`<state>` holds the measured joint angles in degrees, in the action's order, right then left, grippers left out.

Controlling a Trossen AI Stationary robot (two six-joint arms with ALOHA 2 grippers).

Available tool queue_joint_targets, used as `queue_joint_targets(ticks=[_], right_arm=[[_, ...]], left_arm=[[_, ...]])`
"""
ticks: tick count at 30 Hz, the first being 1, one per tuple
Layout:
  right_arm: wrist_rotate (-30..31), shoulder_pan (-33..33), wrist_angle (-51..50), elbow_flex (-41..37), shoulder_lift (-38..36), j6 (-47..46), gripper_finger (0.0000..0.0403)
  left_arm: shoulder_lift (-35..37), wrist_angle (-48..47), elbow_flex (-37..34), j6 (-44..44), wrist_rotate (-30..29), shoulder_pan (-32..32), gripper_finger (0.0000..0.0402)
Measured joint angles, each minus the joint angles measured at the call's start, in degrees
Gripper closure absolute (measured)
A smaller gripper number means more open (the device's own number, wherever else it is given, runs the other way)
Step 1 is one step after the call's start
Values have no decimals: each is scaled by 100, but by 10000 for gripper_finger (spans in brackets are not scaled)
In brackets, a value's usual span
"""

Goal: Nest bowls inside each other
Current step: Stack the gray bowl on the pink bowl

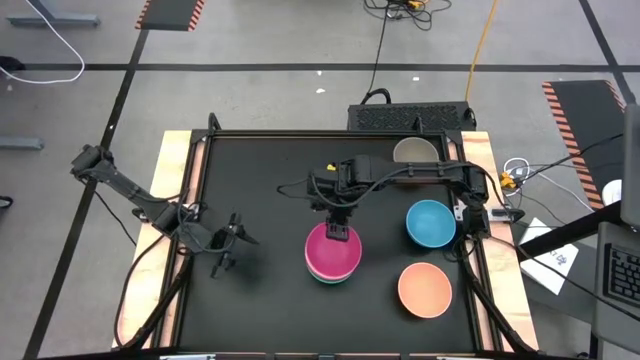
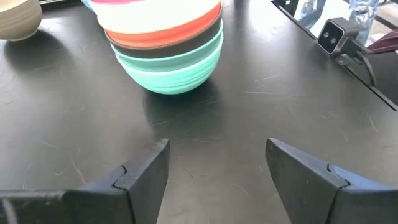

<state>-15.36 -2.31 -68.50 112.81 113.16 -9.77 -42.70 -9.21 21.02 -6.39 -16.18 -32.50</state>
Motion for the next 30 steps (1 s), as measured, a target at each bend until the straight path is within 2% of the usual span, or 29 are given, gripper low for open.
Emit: queue_joint_targets(ticks=[4,7,9,13,17,20,25,27,30], right_arm=[[-16,-91,-194,36,-262,-396,160],[-154,-142,2,37,-696,-696,147],[-90,-99,518,37,-1060,-860,147],[657,325,1804,48,-1823,-862,156],[2139,1144,2905,-6,-2282,-100,165],[2966,1616,3288,-256,-2422,252,171],[3633,1883,3672,-916,-2495,458,179],[3642,1924,3738,-1190,-2487,516,182],[3637,1986,3858,-1478,-2475,766,183]], left_arm=[[2,0,0,-9,-131,-67,133],[2,-3,0,-10,-306,-69,133],[0,-7,0,15,-406,-69,133],[0,15,0,39,-849,-51,133],[0,149,0,181,-1431,34,133],[0,382,13,188,-1565,220,133],[0,382,421,420,-1536,702,133],[0,344,735,625,-1434,971,133],[-33,113,1422,932,-851,1464,133]])
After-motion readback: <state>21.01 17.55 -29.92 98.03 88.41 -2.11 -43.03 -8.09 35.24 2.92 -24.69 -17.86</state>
